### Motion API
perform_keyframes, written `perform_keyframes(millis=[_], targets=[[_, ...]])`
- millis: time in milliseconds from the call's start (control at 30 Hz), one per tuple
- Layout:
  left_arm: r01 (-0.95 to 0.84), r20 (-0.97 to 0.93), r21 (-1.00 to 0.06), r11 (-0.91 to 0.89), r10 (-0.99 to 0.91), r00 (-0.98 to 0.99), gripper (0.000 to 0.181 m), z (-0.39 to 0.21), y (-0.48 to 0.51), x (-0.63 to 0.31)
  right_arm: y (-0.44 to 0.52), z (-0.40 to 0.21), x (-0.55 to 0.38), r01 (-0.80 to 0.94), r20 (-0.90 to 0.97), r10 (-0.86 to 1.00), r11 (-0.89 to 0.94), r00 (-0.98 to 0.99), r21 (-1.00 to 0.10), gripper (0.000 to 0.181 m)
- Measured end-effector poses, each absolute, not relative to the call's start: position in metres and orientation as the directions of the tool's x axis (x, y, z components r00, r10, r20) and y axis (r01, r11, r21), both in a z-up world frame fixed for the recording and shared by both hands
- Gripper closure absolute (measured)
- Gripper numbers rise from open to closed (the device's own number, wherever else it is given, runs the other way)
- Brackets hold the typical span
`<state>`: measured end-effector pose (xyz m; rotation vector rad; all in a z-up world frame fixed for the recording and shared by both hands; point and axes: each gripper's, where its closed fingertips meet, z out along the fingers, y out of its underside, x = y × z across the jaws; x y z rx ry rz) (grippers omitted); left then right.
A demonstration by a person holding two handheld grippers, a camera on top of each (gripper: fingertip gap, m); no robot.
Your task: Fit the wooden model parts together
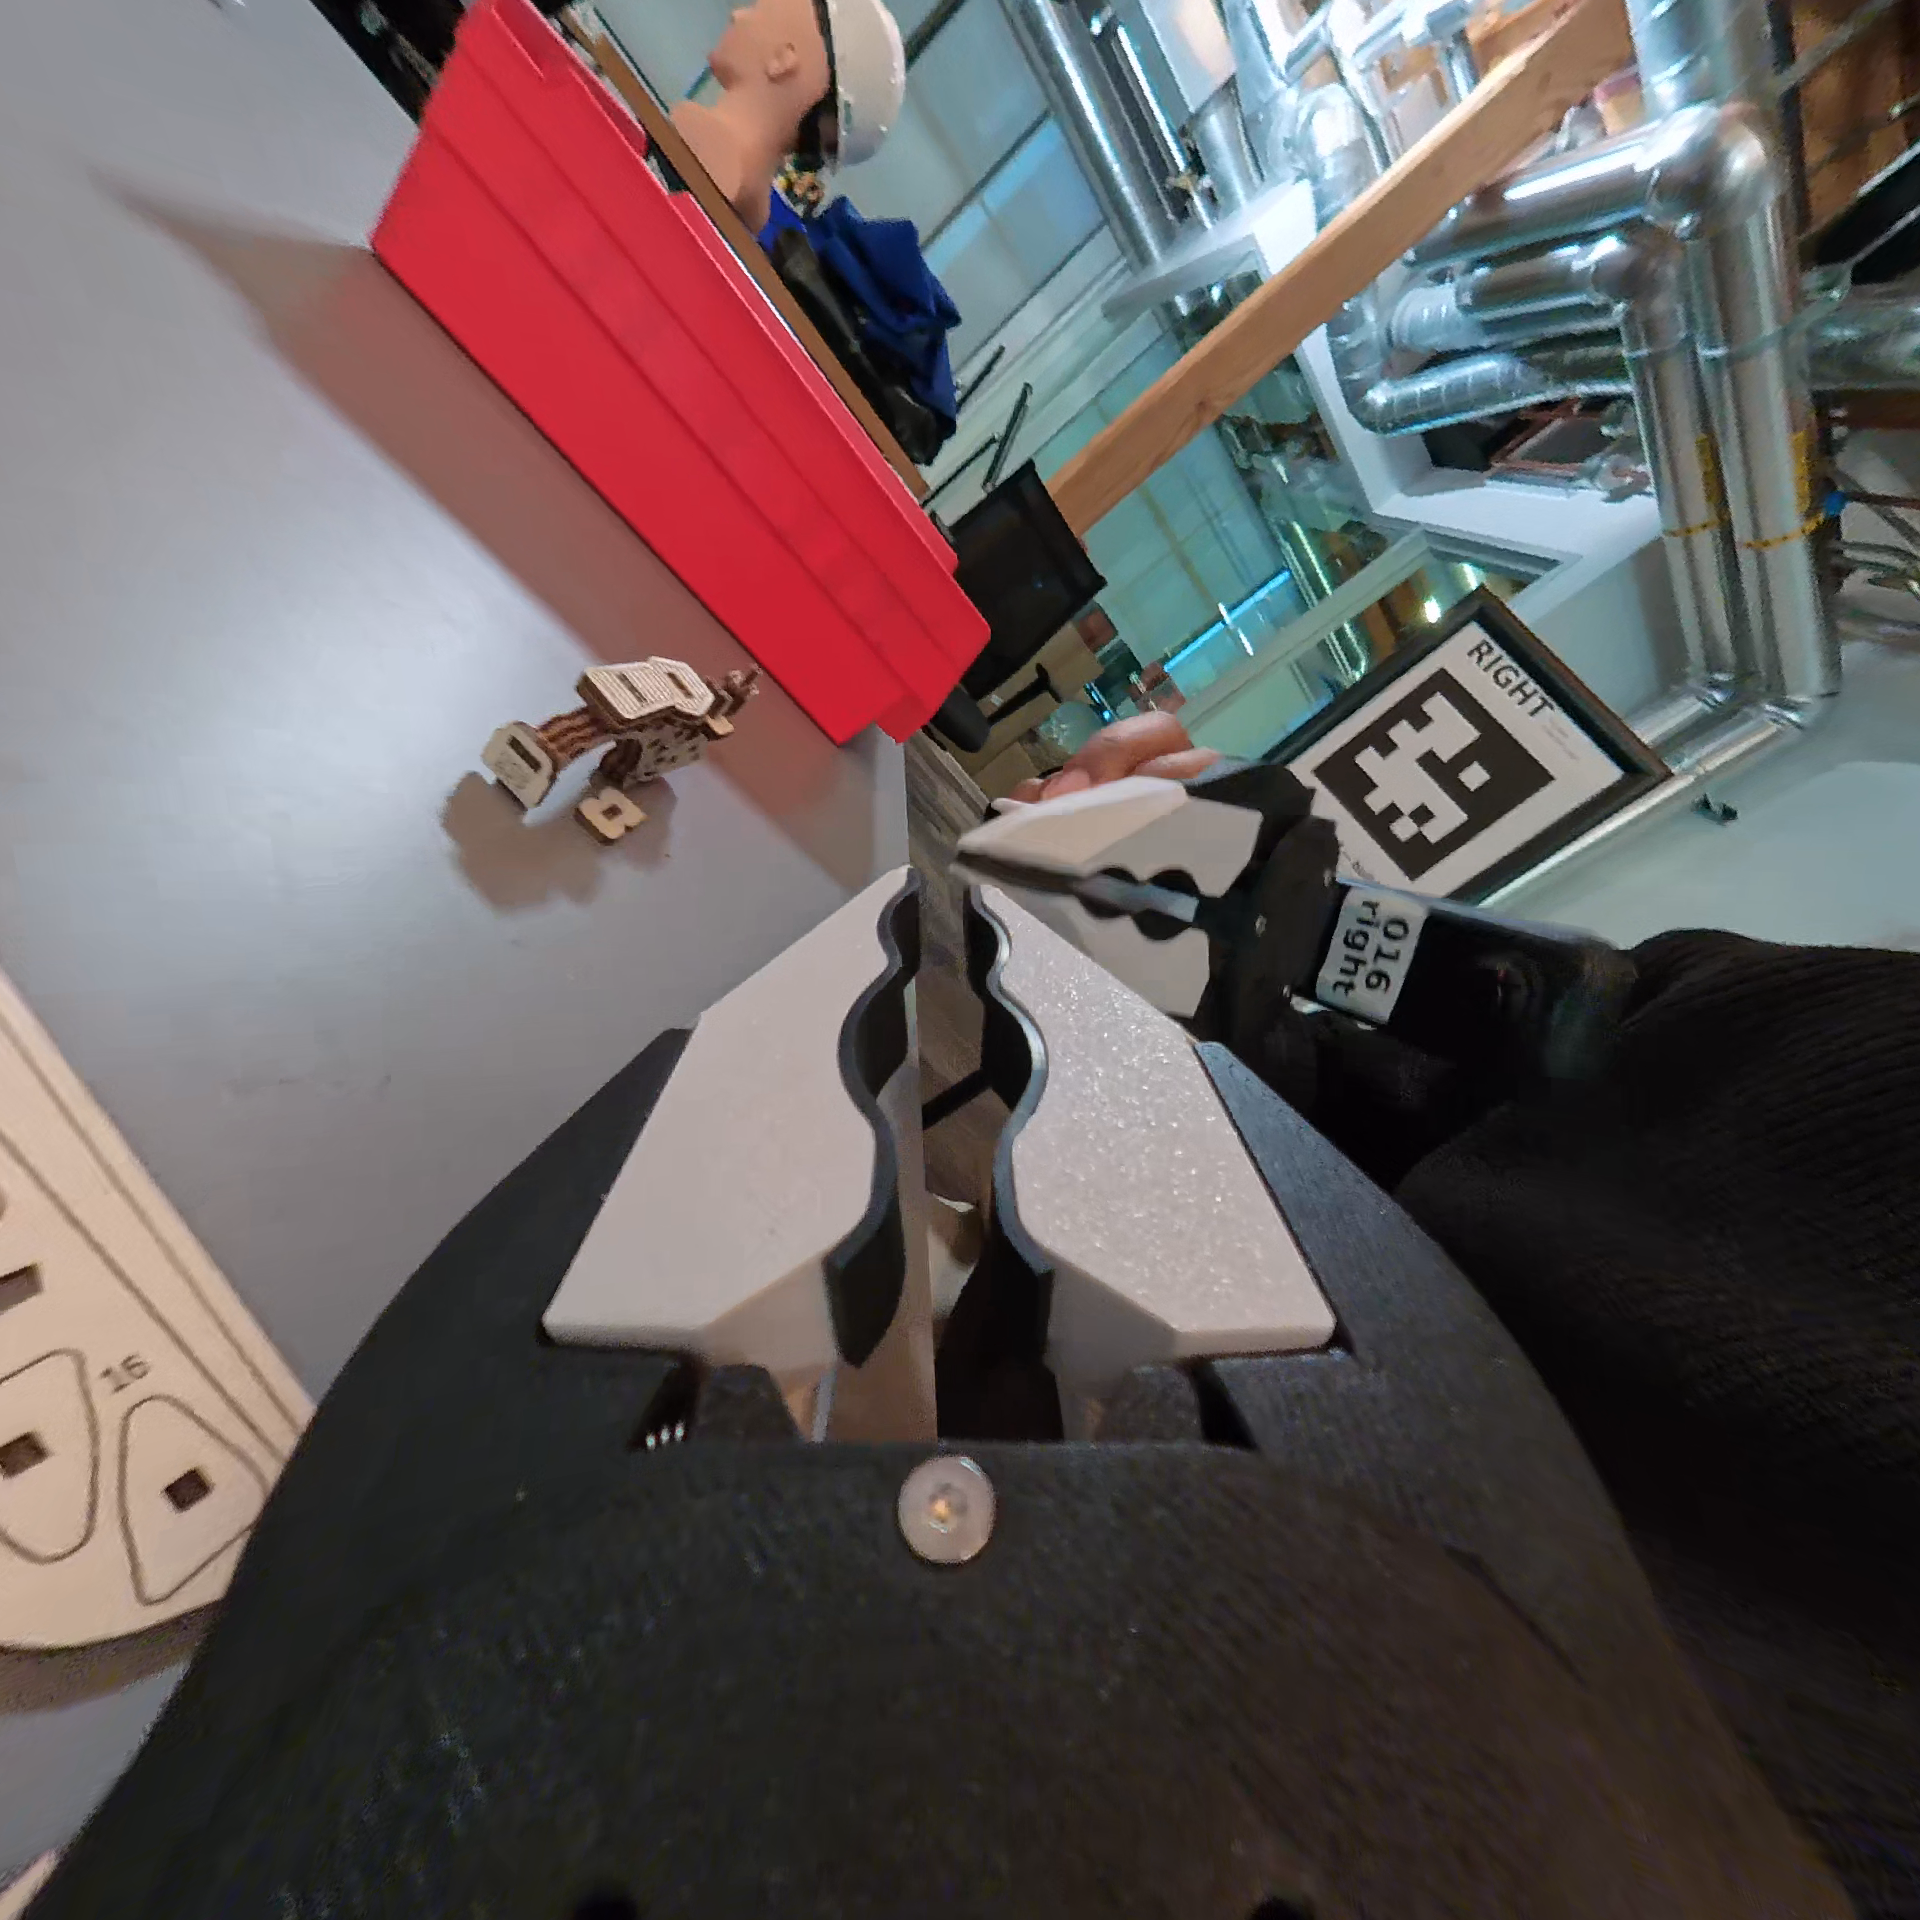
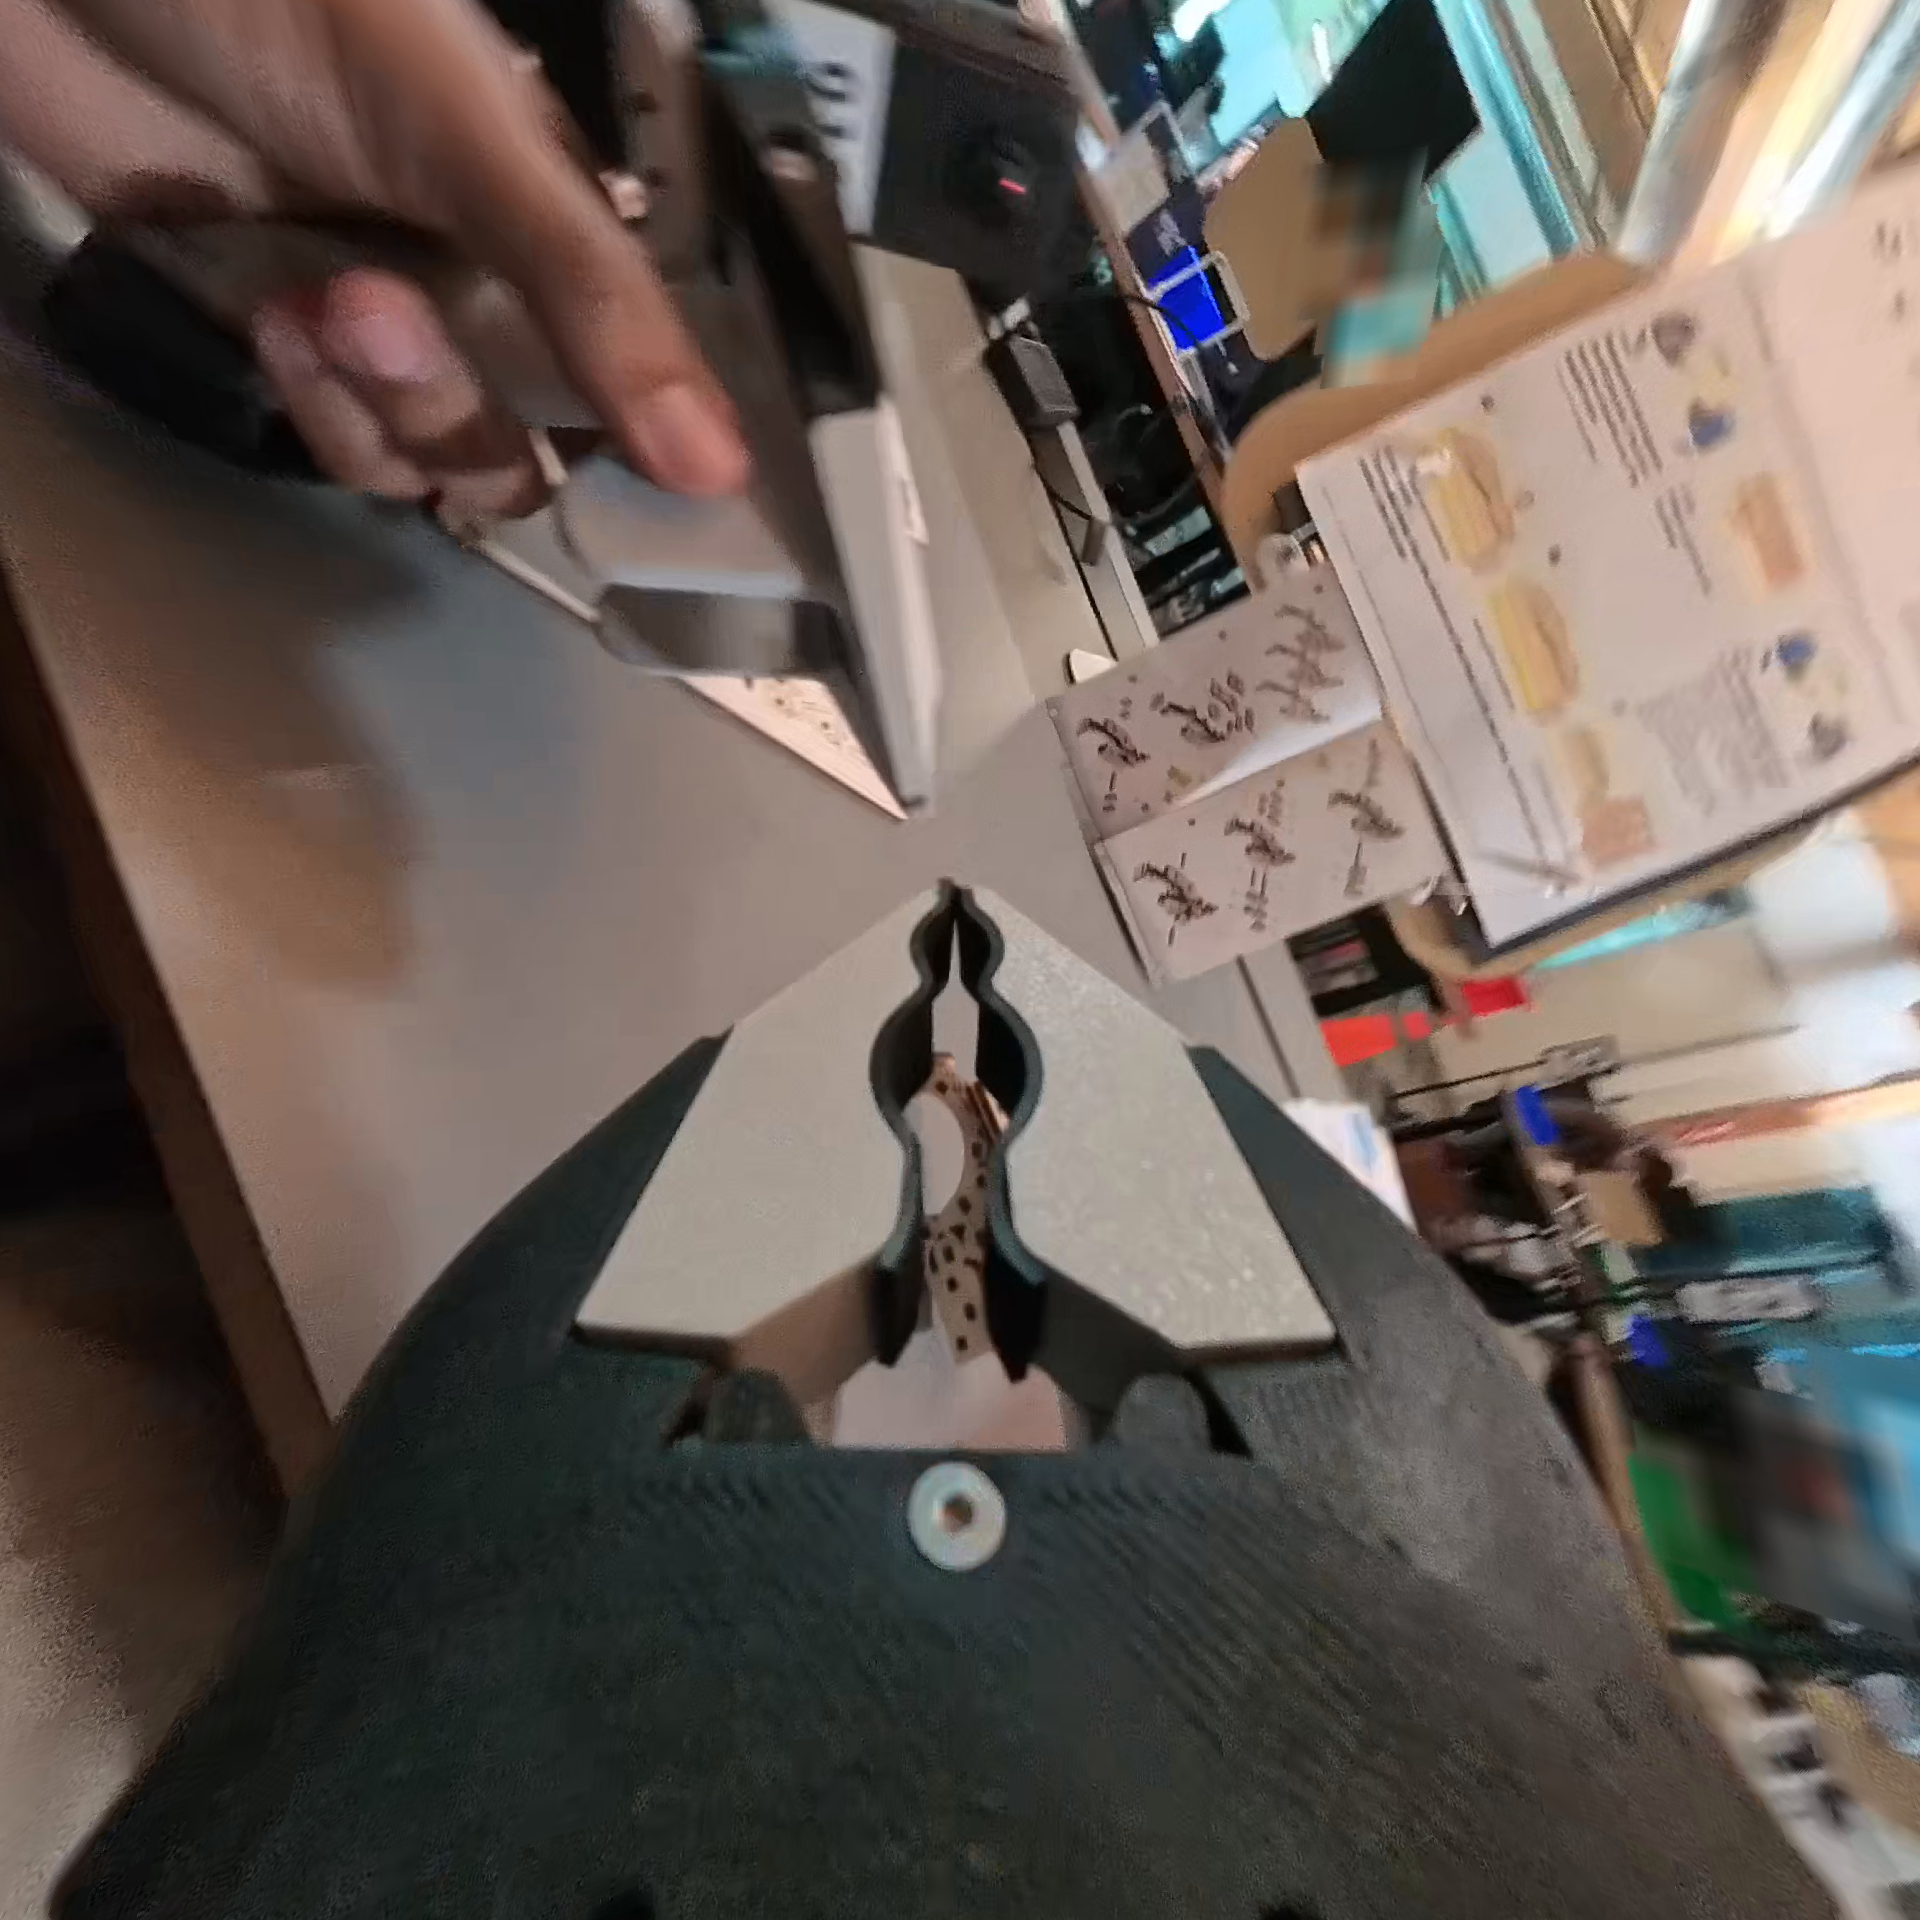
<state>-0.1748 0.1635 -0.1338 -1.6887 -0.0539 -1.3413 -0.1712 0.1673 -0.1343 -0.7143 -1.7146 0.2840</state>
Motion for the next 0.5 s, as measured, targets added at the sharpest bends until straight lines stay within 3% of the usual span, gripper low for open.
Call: perform_keyframes(millis=[33,167,267,367,500], targets=[[0.561,0.78,-0.623,-0.545,-0.483,0.397,0.176,-0.133,0.164,-0.178,0.176,-0.13,-0.169,0.312,0.753,0.653,0.735,-0.083,-0.603,0.181],[0.582,0.791,-0.608,-0.54,-0.473,0.388,0.176,-0.133,0.165,-0.181,0.225,-0.12,-0.155,0.343,0.542,0.838,0.491,0.065,-0.8,0.181],[0.573,0.793,-0.607,-0.551,-0.471,0.387,0.175,-0.134,0.165,-0.179,0.238,-0.137,-0.149,0.382,0.303,0.952,0.264,0.045,-0.886,0.18],[0.561,0.787,-0.615,-0.554,-0.471,0.398,0.175,-0.136,0.165,-0.177,0.225,-0.156,-0.154,0.442,0.119,0.992,0.119,-0.028,-0.889,0.169],[0.549,0.779,-0.626,-0.554,-0.471,0.414,0.175,-0.137,0.166,-0.177,0.223,-0.189,-0.156,0.579,0.149,0.988,0.137,-0.027,-0.804,0.154]])
